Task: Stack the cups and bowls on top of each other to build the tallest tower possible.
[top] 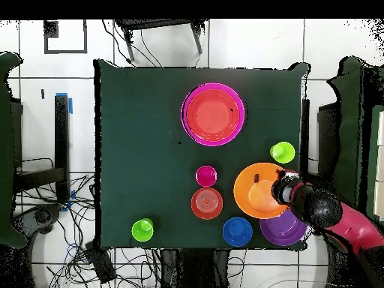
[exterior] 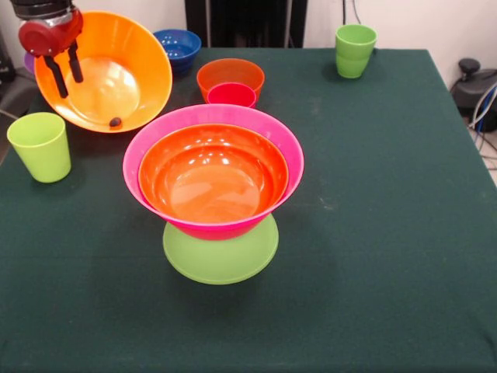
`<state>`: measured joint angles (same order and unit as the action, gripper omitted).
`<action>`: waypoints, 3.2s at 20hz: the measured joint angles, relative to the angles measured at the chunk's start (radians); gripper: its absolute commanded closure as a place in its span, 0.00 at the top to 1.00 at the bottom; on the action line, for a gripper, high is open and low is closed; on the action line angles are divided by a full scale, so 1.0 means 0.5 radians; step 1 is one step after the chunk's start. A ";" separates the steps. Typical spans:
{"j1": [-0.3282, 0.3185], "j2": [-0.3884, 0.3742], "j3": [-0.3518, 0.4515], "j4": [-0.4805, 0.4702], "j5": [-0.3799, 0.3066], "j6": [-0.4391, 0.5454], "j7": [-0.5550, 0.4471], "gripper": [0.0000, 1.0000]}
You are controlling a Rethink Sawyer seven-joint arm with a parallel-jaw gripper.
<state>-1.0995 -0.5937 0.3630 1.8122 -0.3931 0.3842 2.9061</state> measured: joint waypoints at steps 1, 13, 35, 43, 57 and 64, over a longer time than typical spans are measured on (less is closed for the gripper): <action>0.000 0.001 0.000 -0.002 0.000 0.000 0.000 1.00; -0.003 -0.018 -0.003 -0.038 0.001 0.011 0.000 1.00; -0.029 -0.074 -0.003 -0.134 0.000 0.062 0.000 1.00; -0.040 0.019 -0.003 -0.199 -0.001 0.061 0.000 1.00; -0.042 0.089 -0.003 -0.222 -0.002 0.062 0.000 1.00; -0.042 0.089 -0.003 -0.243 -0.003 0.077 0.000 0.00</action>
<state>-1.1206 -0.5491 0.3614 1.6906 -0.3948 0.4229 2.9061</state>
